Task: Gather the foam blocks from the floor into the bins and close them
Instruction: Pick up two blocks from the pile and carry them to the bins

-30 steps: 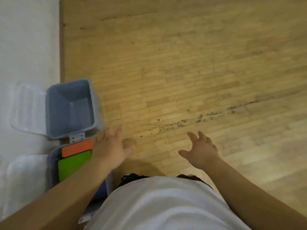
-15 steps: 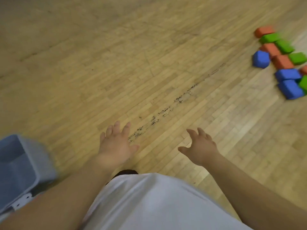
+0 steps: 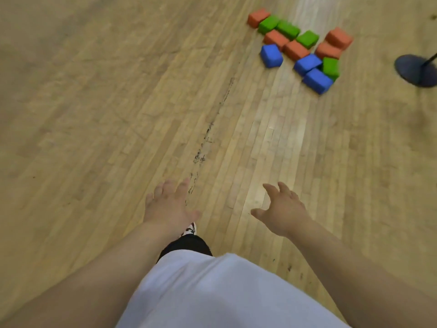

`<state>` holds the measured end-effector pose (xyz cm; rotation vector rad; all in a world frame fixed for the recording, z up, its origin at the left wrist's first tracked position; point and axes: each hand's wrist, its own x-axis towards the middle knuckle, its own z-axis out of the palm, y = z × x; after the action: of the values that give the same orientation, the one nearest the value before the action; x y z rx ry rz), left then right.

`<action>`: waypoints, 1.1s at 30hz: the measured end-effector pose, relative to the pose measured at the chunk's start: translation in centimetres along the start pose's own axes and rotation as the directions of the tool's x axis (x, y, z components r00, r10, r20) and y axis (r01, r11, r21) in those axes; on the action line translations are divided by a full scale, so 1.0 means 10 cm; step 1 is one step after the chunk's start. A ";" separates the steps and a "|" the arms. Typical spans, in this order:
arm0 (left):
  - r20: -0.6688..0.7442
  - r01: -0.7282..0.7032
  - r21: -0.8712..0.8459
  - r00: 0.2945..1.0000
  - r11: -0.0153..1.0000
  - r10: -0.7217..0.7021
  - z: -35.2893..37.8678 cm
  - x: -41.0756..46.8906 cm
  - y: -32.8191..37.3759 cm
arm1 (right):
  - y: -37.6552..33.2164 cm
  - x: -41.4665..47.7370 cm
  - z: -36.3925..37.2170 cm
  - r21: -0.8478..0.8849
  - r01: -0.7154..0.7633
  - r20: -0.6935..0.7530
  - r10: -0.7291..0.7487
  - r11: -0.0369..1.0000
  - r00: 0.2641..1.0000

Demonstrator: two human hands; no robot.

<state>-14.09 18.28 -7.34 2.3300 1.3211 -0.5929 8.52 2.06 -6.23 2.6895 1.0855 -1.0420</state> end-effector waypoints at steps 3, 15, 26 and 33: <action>0.002 -0.062 0.024 0.998 0.998 0.062 -0.41 0.43 -0.13 | -0.36 0.23 -0.21 0.028 -0.043 0.000 0.043 0.999 0.999; 0.020 -0.225 0.125 0.974 0.966 0.224 -1.53 1.90 0.00 | -0.84 1.11 -0.96 0.146 -0.156 -0.060 0.166 0.977 0.984; 0.002 -0.214 0.141 0.976 0.967 0.216 -2.05 3.21 1.31 | -0.05 2.57 -2.00 0.208 -0.148 -0.078 0.167 0.967 0.983; -0.005 -0.189 0.099 0.982 0.977 0.191 -2.53 3.87 2.37 | 0.58 3.41 -3.10 0.157 -0.108 -0.068 0.120 0.982 0.990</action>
<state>28.70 47.55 -4.08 2.5082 1.0806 -0.5920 47.68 26.98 -4.28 2.8953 0.8828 -1.0510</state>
